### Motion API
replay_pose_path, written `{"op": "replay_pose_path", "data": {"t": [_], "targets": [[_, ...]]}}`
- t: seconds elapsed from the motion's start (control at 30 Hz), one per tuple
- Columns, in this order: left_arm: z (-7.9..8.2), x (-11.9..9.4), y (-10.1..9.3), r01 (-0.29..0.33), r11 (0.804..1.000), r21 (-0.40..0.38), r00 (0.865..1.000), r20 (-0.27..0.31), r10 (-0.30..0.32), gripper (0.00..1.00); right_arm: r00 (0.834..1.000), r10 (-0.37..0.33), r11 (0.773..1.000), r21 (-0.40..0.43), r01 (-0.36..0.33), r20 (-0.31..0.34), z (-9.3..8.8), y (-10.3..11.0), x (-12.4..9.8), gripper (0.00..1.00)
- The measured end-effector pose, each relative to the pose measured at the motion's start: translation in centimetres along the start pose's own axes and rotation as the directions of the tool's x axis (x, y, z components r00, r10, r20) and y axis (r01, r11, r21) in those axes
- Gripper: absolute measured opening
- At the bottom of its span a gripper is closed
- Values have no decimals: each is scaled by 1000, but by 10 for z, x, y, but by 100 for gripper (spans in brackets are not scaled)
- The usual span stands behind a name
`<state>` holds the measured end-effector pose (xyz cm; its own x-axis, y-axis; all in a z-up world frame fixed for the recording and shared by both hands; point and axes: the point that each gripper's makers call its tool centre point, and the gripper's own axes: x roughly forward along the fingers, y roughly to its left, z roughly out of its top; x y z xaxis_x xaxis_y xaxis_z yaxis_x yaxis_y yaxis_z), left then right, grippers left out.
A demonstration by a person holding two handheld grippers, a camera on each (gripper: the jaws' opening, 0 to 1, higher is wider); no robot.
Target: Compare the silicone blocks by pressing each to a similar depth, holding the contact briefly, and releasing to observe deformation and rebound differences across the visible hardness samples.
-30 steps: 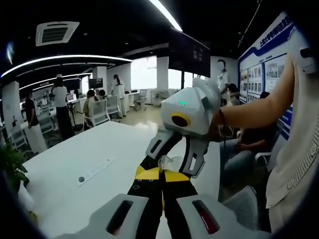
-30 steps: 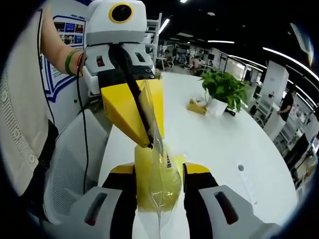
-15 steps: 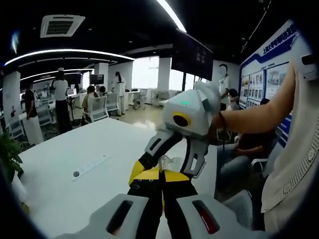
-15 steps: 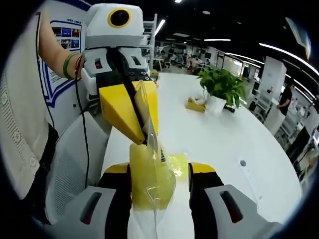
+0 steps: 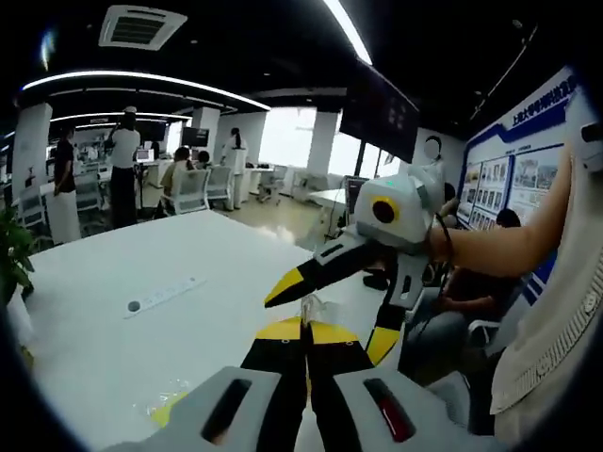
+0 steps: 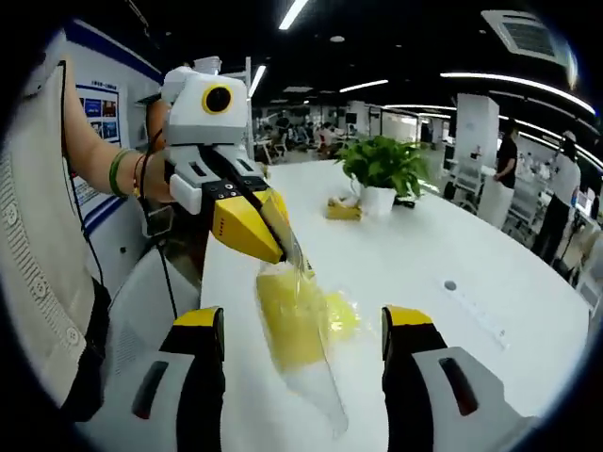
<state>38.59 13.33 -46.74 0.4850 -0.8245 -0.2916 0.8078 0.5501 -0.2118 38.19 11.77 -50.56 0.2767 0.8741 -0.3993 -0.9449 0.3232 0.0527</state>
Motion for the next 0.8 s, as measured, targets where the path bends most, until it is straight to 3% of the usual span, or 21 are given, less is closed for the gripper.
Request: {"op": "replay_pose_path", "data": {"t": [0.07, 0.13, 0.2, 0.27, 0.53, 0.6, 0.67, 0.8], "targets": [[-4, 3, 1, -3, 1000, -27, 1000, 4, 3, 0, 998, -68, 998, 20, 67, 16, -2, -3, -12, 65], [-9, 6, 5, -18, 999, -42, 1000, 3, 18, 0, 984, -164, 985, -42, 167, 63, 3, -7, -24, 64], [-14, 11, 7, -24, 997, -72, 1000, 7, 25, 0, 974, -189, 982, 17, 188, 125, 8, 0, -34, 65], [-22, 17, 9, -34, 996, -85, 999, -3, 34, 0, 963, -226, 974, 50, 221, 145, 6, 0, -43, 69], [-54, 43, 17, -63, 985, -162, 998, -26, 60, 0, 928, -336, 934, 185, 307, 158, -18, 0, -74, 70], [-63, 53, 19, -67, 982, -178, 997, -38, 61, 0, 925, -355, 923, 204, 325, 132, -30, -1, -80, 69], [-72, 63, 20, -71, 967, -246, 997, -56, 59, 0, 921, -372, 912, 230, 339, 118, -40, -1, -87, 69], [-78, 81, 26, -79, 955, -286, 997, -39, 71, 0, 911, -401, 889, 282, 362, 94, -59, -3, -98, 69]]}}
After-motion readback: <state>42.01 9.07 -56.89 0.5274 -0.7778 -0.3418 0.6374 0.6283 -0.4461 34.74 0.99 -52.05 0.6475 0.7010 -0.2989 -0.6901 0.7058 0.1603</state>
